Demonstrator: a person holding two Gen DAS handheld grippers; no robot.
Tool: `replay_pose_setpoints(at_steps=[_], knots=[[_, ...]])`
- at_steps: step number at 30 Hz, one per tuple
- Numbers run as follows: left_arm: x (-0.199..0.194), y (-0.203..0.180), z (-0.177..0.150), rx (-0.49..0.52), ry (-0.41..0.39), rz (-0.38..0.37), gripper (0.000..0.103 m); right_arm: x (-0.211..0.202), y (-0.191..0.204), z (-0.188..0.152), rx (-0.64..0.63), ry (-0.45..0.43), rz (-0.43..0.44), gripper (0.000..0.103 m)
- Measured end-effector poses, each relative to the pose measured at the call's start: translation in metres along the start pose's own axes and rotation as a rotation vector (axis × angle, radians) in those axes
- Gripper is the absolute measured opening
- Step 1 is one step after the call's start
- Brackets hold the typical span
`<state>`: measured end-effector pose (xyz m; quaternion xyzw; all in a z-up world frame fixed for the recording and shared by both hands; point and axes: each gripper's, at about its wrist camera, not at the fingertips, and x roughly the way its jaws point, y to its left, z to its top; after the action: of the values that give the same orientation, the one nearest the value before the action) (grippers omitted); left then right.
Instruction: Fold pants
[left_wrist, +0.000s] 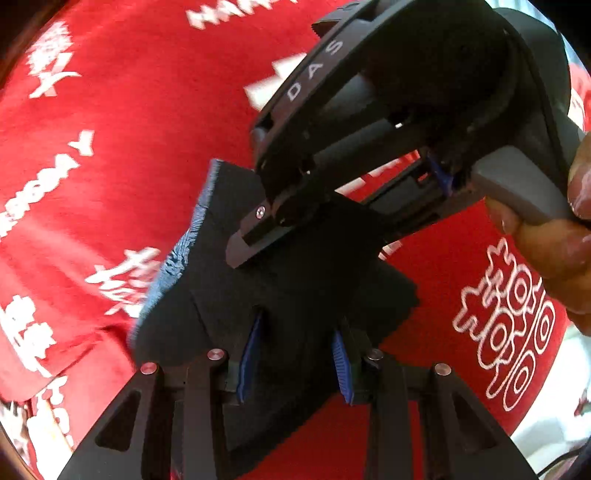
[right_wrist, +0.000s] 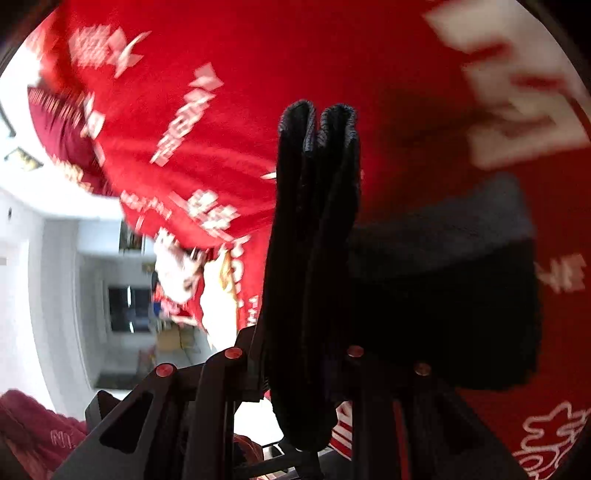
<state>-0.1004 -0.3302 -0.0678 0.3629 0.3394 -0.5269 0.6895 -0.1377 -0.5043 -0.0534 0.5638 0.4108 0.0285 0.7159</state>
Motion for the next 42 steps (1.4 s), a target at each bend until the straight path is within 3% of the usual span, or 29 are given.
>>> replay_pose_setpoints(at_steps=[7, 9, 11, 14, 17, 20, 30, 36, 39, 42], knots=[[0.041, -0.032, -0.009, 0.047, 0.112, -0.002, 0.036, 0.008, -0.086, -0.013, 0.142, 0.007, -0.034, 0.024], [0.045, -0.038, -0.013, 0.067, 0.124, 0.006, 0.04, 0.006, -0.094, -0.014, 0.146, 0.008, -0.036, 0.025], [0.046, -0.038, -0.016, 0.069, 0.14, -0.01, 0.052, 0.004, -0.101, -0.017, 0.153, 0.009, -0.046, 0.026], [0.036, -0.033, -0.017, 0.038, 0.15, -0.043, 0.053, 0.005, -0.099, -0.021, 0.151, 0.017, -0.076, 0.027], [0.024, -0.022, -0.019, 0.004, 0.164, -0.055, 0.053, 0.0, -0.085, -0.025, 0.104, 0.023, -0.134, 0.037], [0.011, -0.002, -0.023, -0.058, 0.173, -0.05, 0.053, -0.008, -0.075, -0.032, 0.062, 0.016, -0.214, 0.044], [0.009, 0.089, -0.04, -0.274, 0.22, 0.103, 0.053, -0.036, -0.068, -0.051, 0.119, -0.09, -0.386, 0.044], [0.026, 0.158, -0.044, -0.476, 0.232, 0.152, 0.053, -0.047, -0.048, -0.036, 0.077, -0.134, -0.362, 0.044], [0.046, 0.189, -0.049, -0.598, 0.284, 0.151, 0.053, -0.037, -0.031, -0.02, 0.007, -0.13, -0.365, 0.044], [0.062, 0.198, -0.061, -0.656, 0.333, 0.127, 0.053, -0.016, -0.02, -0.005, -0.025, -0.103, -0.379, 0.044]])
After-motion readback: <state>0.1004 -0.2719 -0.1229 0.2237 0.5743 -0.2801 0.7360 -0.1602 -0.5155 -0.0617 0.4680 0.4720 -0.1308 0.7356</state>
